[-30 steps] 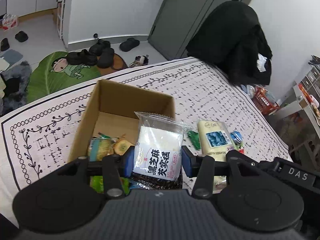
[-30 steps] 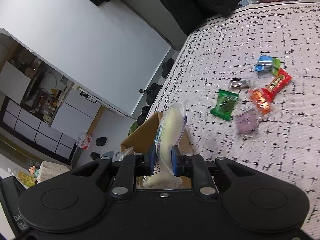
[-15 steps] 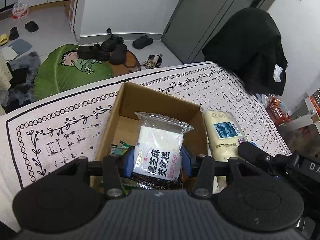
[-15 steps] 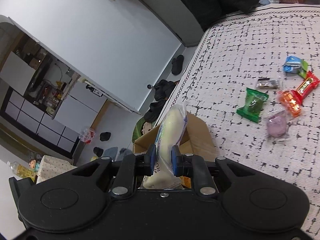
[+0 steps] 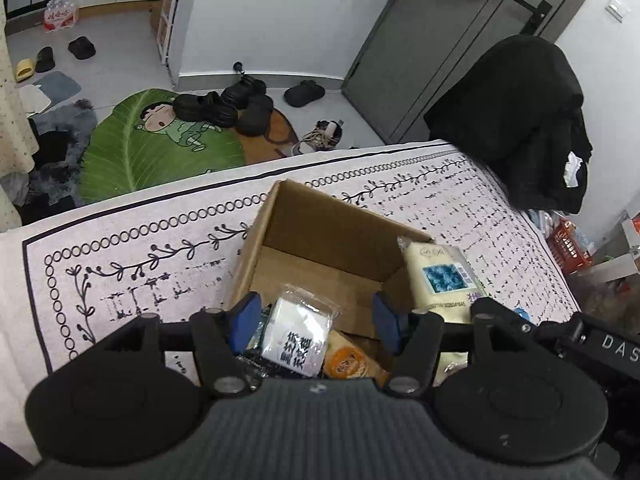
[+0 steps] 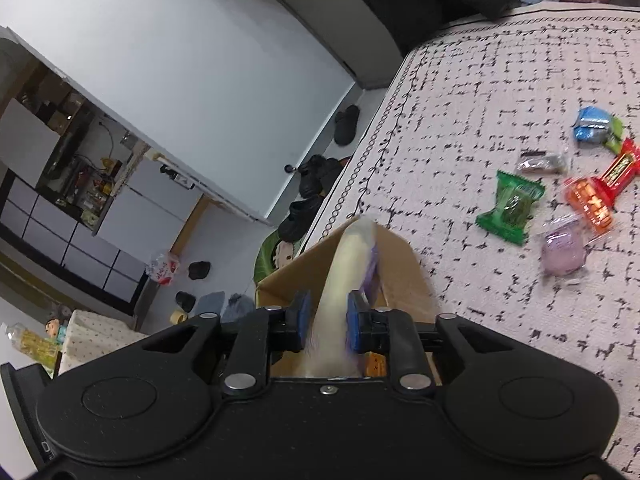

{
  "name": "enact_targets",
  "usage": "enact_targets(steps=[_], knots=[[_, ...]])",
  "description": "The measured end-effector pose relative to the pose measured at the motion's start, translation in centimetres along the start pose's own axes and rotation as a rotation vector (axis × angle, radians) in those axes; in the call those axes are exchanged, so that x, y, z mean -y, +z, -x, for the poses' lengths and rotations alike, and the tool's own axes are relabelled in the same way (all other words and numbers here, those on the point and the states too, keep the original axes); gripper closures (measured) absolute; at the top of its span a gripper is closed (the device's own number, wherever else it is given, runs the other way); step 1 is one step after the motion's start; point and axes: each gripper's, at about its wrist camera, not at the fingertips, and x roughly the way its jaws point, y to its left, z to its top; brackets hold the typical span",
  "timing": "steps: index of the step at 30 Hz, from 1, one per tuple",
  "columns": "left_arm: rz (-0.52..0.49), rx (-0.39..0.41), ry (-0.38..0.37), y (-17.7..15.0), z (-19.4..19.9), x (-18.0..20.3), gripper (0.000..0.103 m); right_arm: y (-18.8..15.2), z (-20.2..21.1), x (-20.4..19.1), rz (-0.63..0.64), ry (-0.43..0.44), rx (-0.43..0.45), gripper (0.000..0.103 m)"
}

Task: Organize snacks
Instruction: 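Carry the sesame pack into the box with the left gripper while the right carries the cheese bar there, then grasp the purple round pack with the left gripper while the right grasps the red candy bar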

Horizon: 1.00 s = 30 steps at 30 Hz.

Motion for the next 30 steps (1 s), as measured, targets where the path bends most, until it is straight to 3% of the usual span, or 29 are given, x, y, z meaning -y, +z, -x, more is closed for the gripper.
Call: enact_targets(steps=[3, 7, 17, 22, 24, 30], knots=[[0.002, -0.004, 0.006, 0.1, 0.2, -0.1, 0.034, 0.4, 1.0, 0.4, -0.004, -0.007, 0.022, 0.061], [-0.013, -0.004, 0.005, -0.1, 0.5, 0.4, 0.023, 0.6, 2.2, 1.4, 0.007, -0.039, 0.035, 0.058], [-0.077, -0.018, 0.039, -1.4, 1.4, 2.6, 0.012, 0.2, 5.4, 4.2, 0.04, -0.12, 0.038, 0.04], [-0.103, -0.013, 0.027, -2.2, 1.8, 4.0, 0.0, 0.3, 7.1, 6.1, 0.034, -0.185, 0.066, 0.034], [-0.116, -0.01, 0.031, -2.5, 2.0, 4.8, 0.0, 0.5, 7.7, 6.6, 0.037, -0.218, 0.077, 0.026], [-0.154, 0.001, 0.002, -3.5, 2.3, 7.0, 0.0, 1.1, 9.3, 8.9, 0.028, -0.252, 0.104, 0.017]])
